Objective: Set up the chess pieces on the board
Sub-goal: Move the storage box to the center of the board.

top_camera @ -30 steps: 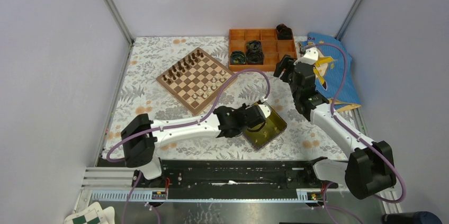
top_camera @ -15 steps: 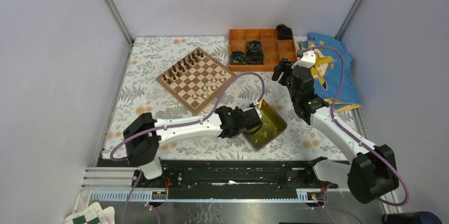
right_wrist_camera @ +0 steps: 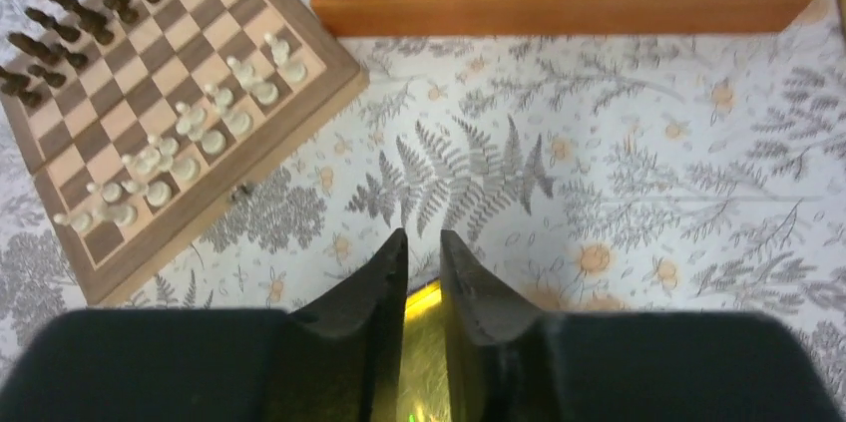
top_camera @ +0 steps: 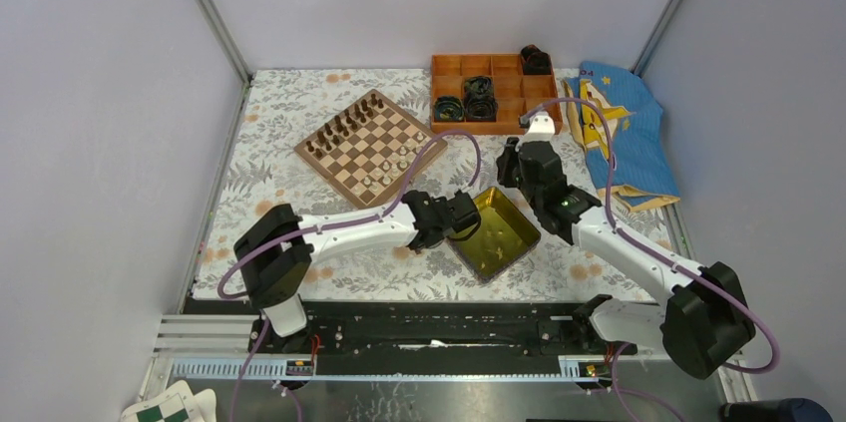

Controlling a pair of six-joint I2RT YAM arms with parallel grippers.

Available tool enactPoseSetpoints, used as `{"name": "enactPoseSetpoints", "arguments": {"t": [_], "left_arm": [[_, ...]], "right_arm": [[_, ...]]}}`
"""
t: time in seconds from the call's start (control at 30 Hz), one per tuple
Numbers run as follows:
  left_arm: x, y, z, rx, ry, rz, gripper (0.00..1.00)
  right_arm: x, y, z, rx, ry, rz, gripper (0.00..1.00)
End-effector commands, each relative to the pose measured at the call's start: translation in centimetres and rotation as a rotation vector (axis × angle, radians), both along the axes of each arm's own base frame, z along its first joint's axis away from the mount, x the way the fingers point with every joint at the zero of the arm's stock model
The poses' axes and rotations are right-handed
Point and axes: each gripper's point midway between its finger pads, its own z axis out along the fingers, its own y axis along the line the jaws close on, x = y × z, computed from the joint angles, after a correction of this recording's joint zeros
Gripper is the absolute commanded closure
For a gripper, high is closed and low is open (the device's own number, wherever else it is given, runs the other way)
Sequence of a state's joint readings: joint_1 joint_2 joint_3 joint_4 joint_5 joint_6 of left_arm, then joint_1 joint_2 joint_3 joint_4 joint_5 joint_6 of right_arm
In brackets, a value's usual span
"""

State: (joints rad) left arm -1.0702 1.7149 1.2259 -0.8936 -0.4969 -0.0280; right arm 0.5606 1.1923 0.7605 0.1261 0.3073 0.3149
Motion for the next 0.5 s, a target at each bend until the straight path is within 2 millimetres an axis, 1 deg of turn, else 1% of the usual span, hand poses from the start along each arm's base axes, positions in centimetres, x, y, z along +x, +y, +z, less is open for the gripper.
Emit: {"name": "enactPoseSetpoints", "arguments": {"t": [0.0,0.07,0.17,0.33,0.47], "left_arm": [[-0.4,0.3,-1.1,0.026,0.048,-0.009,1.00],[-0.5,0.1,-1.5,0.028,0.063,-0.013,1.00],[-0.6,-0.2,-2.0,0.030,0.082,-0.015,1.00],[-0.6,-0.3,-2.9,0.042,0.106,-0.009,1.00],[-0.6,-0.3,-3.7,0.057,0.121,-0.006,1.00]], "right_arm": [[-1.7,0.5,-1.6,0.008,0.056,0.034,0.82],[-2.5,0.6,-2.4,0.009,0.079,0.046,0.92],[-3.4,0.7,-3.8,0.005,0.115,0.057,1.00],[-4.4,1.1,-6.4,0.005,0.175,0.081,1.00],[-4.6,1.2,-7.9,0.005,0.202,0.083,1.00]]}}
